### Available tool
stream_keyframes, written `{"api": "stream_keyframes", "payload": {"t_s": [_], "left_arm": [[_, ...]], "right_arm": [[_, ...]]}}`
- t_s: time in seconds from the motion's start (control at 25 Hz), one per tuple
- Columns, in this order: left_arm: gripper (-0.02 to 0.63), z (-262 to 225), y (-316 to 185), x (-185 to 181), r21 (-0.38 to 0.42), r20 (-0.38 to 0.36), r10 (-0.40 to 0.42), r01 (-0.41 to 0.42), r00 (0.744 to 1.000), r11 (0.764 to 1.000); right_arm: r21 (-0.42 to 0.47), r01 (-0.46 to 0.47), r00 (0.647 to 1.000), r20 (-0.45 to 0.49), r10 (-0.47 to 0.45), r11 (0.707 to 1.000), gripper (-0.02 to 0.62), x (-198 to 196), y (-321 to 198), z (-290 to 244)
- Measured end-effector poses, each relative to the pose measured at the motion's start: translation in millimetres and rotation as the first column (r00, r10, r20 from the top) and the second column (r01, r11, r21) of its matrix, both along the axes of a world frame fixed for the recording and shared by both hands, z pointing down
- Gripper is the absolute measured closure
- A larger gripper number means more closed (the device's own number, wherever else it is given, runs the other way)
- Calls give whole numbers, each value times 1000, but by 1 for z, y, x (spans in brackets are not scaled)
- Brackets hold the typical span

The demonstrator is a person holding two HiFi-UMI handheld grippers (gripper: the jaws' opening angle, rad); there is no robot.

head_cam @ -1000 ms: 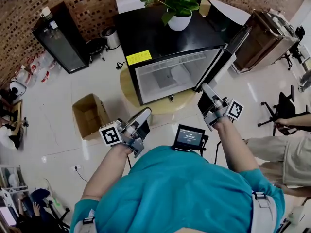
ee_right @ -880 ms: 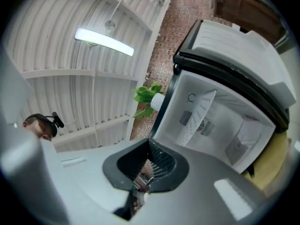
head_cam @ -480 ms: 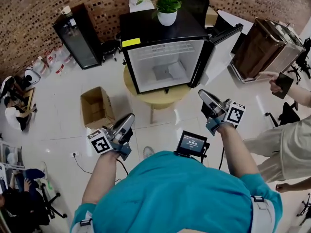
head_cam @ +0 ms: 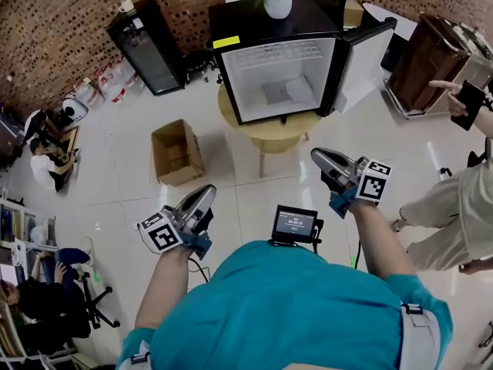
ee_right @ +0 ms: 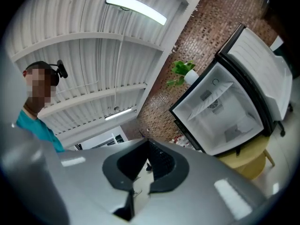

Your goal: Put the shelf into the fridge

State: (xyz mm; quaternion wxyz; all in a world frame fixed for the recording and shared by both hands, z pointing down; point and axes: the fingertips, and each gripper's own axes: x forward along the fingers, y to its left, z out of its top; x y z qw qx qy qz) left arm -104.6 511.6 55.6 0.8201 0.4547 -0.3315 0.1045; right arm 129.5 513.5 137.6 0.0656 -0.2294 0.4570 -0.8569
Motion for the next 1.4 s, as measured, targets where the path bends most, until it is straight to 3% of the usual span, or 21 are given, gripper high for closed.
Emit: {"api": "stream_keyframes", "payload": {"t_s": [0.28,0.4,0.56,0.64,0.84,1.12,1.28,1.4], "left_arm": [[604,-94,9,-126,45,-26,-5,6,1000,999],[604,-124,7,-172,63,-33,34,-32,999,998],[604,-188,10,-261,92,-40,54,-50,998,995],[604,-213,5,-280,113,-32,47,-44,998,993],[604,-263,-6,-270,168,18,82,-84,996,982],[604,-293,10,-178,124,89,87,-97,992,987],[604,-298,36,-131,116,97,137,-147,986,982],[604,-312,52,-129,123,113,152,-166,982,978]], "right_arm": [[20,26,999,-34,-25,999,594,-120,1,-92],[11,24,998,-54,-23,1000,594,-163,-4,-124],[47,71,996,-61,-69,996,594,-252,-12,-201],[83,111,993,-54,-106,990,594,-273,-21,-233],[180,155,988,-44,-149,971,594,-261,-37,-286],[250,166,985,12,-174,954,594,-171,-18,-318],[213,160,985,29,-170,964,594,-132,29,-312],[205,148,987,38,-159,967,594,-129,51,-321]]}}
